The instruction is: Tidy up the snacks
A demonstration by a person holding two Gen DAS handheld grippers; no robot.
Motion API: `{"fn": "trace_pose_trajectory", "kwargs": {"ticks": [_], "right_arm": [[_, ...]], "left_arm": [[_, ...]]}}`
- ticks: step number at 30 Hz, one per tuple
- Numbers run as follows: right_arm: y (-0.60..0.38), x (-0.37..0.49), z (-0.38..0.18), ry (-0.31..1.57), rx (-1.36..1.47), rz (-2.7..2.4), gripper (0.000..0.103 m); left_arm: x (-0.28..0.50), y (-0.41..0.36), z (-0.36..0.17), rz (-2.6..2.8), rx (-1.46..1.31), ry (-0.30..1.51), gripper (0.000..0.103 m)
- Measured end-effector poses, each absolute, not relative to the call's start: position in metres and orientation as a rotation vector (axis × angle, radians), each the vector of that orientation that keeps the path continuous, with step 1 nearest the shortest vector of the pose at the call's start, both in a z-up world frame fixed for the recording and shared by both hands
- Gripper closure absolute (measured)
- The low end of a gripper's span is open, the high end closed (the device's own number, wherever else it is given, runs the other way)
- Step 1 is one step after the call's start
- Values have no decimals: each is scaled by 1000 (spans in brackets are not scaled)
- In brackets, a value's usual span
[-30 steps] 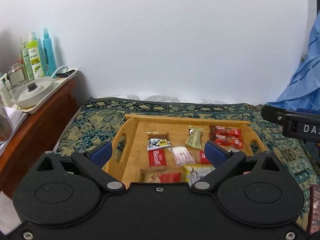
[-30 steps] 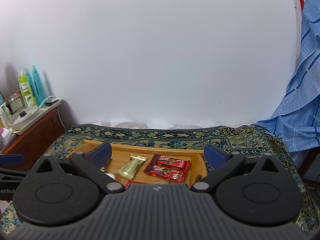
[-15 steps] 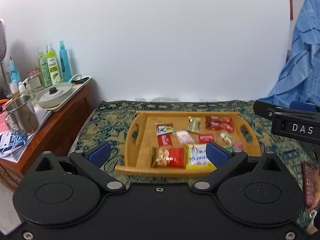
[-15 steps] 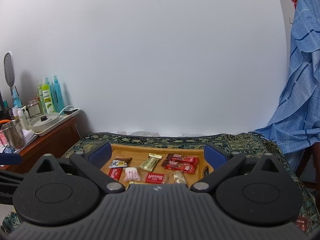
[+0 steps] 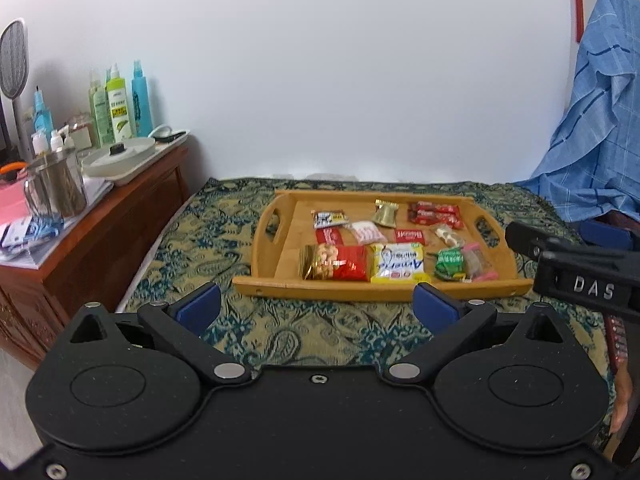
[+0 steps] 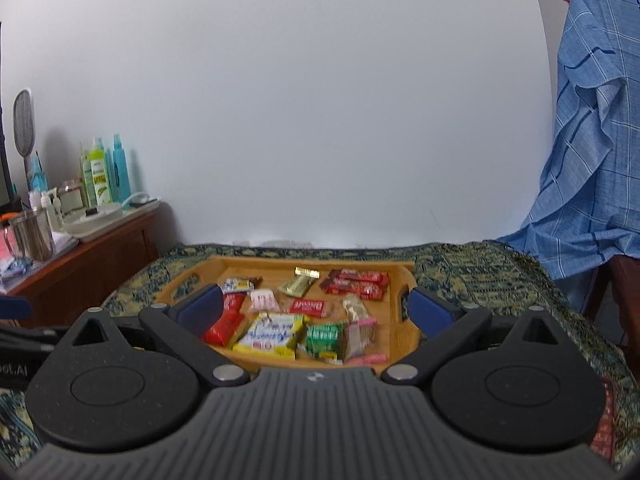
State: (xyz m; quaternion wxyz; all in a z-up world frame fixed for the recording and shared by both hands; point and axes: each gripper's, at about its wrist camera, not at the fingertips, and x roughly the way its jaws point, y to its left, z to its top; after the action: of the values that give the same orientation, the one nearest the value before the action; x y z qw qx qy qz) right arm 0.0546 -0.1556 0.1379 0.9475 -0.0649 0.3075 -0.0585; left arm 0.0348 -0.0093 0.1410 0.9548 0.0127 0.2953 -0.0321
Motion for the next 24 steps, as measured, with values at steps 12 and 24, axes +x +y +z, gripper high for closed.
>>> {"fn": "trace_pose_trajectory", "kwargs": {"ticks": [12,24], "right_arm": [[-161,28,87,672,-165,-154,0],[-170,23,40,725,-204,-178,0]], "left_arm": [[40,-9,80,-30,36,654,1],[57,-12,35,-33,53,683,1]]}}
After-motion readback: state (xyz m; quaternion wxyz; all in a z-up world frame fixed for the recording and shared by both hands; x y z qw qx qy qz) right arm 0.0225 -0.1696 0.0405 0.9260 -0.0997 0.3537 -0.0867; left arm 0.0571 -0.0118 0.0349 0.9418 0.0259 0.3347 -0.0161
